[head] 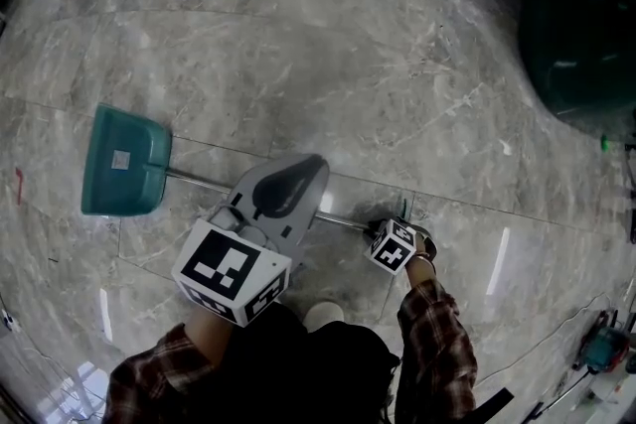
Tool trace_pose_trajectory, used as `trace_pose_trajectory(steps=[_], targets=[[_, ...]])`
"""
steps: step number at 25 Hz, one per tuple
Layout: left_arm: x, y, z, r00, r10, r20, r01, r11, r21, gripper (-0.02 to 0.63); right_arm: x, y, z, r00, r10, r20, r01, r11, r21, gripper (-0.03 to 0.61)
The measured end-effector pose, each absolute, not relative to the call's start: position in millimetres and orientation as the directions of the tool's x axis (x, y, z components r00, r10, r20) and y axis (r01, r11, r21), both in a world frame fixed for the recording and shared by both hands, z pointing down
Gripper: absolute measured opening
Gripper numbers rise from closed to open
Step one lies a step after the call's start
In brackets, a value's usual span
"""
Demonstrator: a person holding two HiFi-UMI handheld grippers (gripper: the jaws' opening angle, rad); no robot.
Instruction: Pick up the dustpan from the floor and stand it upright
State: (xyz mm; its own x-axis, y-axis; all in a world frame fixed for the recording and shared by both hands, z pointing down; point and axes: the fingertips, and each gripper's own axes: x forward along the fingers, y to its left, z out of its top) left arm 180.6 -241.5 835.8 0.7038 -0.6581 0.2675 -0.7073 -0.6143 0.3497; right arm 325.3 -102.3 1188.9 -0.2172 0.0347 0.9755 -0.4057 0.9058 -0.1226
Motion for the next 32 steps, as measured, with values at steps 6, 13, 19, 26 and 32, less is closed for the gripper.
trace_pose_trajectory(steps=[6, 13, 19, 26, 32], targets=[[180.2, -230.2, 788.6, 0.703, -0.656, 0.275, -0.706, -0.596, 0.382, 0.031, 333.3, -88.9, 1128.6, -0.185, 0.052, 0.981, -0.420, 0.899, -0.127, 0.095], [176.1, -212.4, 703.8, 0.698, -0.658, 0.281, -0.706, -0.569, 0.422, 0.031, 336.2, -67.2, 1032.1, -0.145, 0.063, 0.987, -0.450, 0.885, -0.122, 0.092], [178.9, -201.6, 613.2, 0.698, -0.657, 0.286, -0.703, -0.550, 0.452, 0.031, 346.0, -54.1, 933.6, -0.061, 0.123, 0.991, -0.477, 0.868, -0.137, 0.091], [154.0, -203.5, 507.0, 0.664, -0.692, 0.283, -0.725, -0.504, 0.469, 0.031, 346.7, -55.6, 829.6, 0.020, 0.175, 0.984, -0.470, 0.870, -0.145, 0.086], [121.0, -216.9, 437.5, 0.615, -0.736, 0.281, -0.751, -0.440, 0.492, 0.031, 338.8, -68.6, 764.8, 0.121, 0.247, 0.961, -0.487, 0.859, -0.159, 0.086]])
